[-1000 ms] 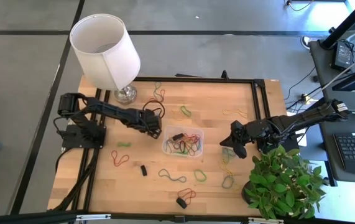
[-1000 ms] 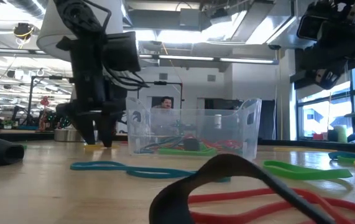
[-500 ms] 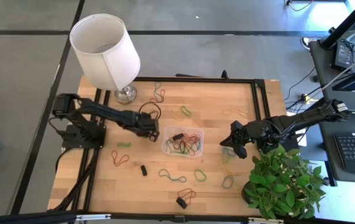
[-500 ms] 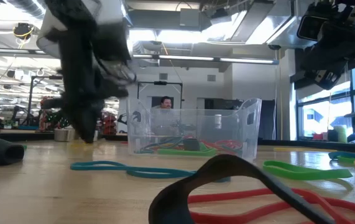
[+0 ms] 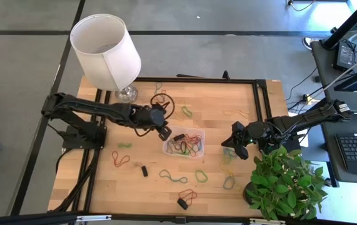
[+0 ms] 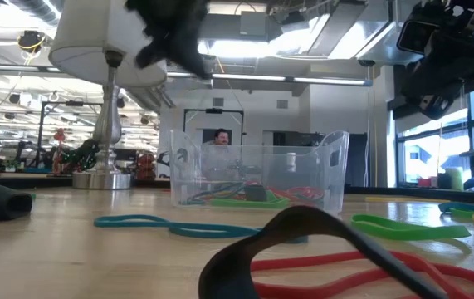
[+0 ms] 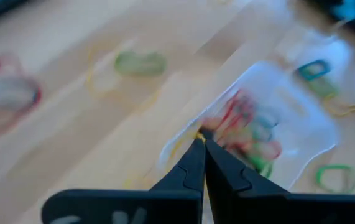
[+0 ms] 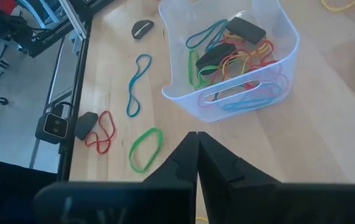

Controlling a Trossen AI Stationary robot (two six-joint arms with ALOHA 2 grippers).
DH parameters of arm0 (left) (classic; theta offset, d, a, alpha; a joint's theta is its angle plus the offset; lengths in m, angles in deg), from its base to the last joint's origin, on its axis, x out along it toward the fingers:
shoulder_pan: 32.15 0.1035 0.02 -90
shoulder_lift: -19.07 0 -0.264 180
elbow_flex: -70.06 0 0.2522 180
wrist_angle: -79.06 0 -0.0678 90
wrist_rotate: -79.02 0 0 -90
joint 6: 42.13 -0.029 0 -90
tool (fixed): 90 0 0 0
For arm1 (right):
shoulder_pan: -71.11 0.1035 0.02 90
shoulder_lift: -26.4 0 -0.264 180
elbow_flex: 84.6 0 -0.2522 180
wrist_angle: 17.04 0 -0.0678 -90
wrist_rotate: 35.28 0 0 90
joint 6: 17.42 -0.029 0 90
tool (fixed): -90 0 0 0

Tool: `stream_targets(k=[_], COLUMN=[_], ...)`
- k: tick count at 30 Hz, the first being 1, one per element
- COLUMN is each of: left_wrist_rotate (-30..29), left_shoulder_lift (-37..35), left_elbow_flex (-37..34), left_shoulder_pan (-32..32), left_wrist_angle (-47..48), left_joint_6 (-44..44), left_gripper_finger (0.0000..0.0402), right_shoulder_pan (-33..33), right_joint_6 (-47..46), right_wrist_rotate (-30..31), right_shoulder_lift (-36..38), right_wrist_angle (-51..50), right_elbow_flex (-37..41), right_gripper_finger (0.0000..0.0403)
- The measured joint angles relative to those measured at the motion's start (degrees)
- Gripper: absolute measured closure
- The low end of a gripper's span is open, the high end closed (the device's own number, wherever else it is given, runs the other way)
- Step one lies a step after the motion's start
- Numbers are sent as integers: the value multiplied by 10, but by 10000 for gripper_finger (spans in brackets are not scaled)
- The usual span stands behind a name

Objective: Pick and place rubber bands into bin
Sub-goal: Put the yellow rubber band into the transparent bin

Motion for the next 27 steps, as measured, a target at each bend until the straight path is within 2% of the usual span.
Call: stream_targets(k=[7, 12, 16, 19, 23, 27], left_wrist_rotate=[3, 40, 68, 89, 86, 87], left_shoulder_lift=[98, 178, 227, 253, 282, 300], left_elbow_flex=[145, 216, 229, 229, 230, 230], left_shoulder_pan=[-11, -17, -17, -16, -19, -19], left_wrist_angle=[0, 0, 12, 60, 131, 128], left_joint_6=[-127, -177, -189, -184, -181, -175], left_gripper_finger=[400, 400, 400, 400, 400, 396], right_shoulder_pan=[0, 0, 0, 0, 0, 0], right_joint_6=[4, 3, 2, 1, 0, 1], right_wrist_rotate=[3, 3, 3, 3, 3, 4], right_shoulder_lift=[0, 0, 0, 0, 0, 0], right_wrist_angle=[1, 1, 1, 1, 1, 1], right_elbow_flex=[0, 0, 0, 0, 0, 0], right_gripper_finger=[389, 389, 389, 389, 389, 389])
